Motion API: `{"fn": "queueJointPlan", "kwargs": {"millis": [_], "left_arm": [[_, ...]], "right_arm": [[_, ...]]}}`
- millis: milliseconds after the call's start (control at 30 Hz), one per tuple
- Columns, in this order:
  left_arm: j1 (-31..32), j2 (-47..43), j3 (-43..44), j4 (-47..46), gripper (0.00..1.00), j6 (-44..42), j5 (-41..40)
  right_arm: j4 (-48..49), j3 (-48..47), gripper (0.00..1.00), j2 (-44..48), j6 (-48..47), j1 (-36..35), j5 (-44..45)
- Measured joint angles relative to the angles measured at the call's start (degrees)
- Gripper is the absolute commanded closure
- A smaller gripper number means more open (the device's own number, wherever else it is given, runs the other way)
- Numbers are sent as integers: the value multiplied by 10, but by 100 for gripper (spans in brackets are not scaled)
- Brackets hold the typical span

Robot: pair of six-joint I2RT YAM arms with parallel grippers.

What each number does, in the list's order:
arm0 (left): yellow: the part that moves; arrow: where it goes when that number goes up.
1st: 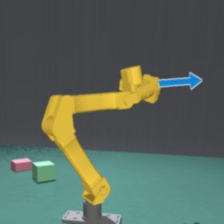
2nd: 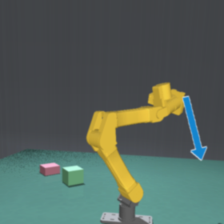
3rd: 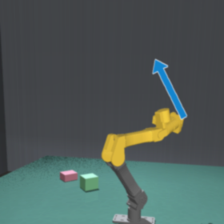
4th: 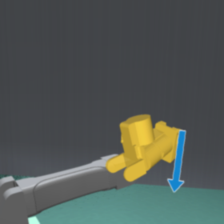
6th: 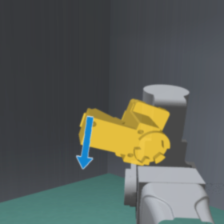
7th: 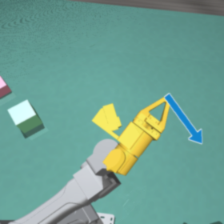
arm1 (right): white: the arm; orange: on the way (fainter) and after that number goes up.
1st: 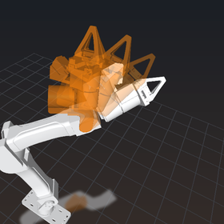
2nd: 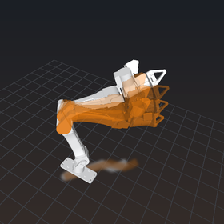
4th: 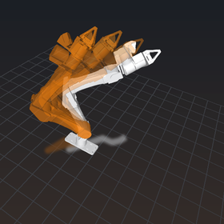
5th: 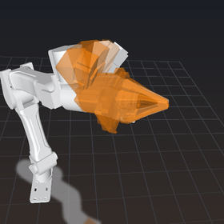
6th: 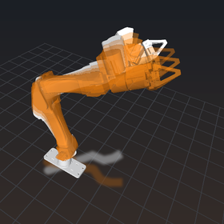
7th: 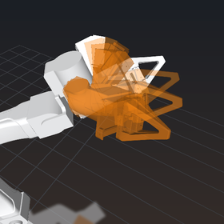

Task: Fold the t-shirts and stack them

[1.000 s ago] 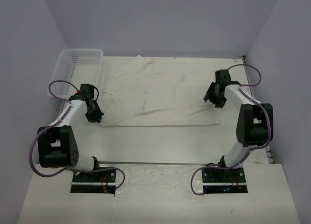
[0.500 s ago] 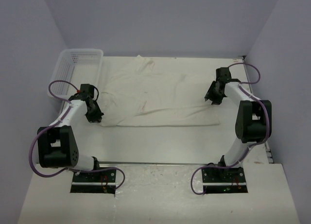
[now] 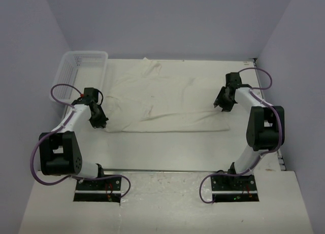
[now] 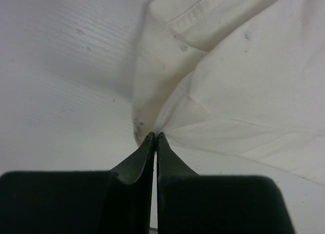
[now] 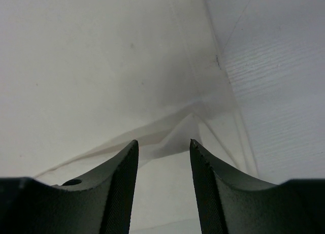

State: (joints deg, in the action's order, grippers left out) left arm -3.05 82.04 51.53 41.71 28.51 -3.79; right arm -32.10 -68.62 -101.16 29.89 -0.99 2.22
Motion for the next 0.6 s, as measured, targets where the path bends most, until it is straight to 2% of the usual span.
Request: {"fn": "queueJointPlan", "kwargs": {"millis": [600], "left_arm": [[0,0,0,0,100,0,3]], "right_arm": [[0,14,54,30,1,0,1]]}}
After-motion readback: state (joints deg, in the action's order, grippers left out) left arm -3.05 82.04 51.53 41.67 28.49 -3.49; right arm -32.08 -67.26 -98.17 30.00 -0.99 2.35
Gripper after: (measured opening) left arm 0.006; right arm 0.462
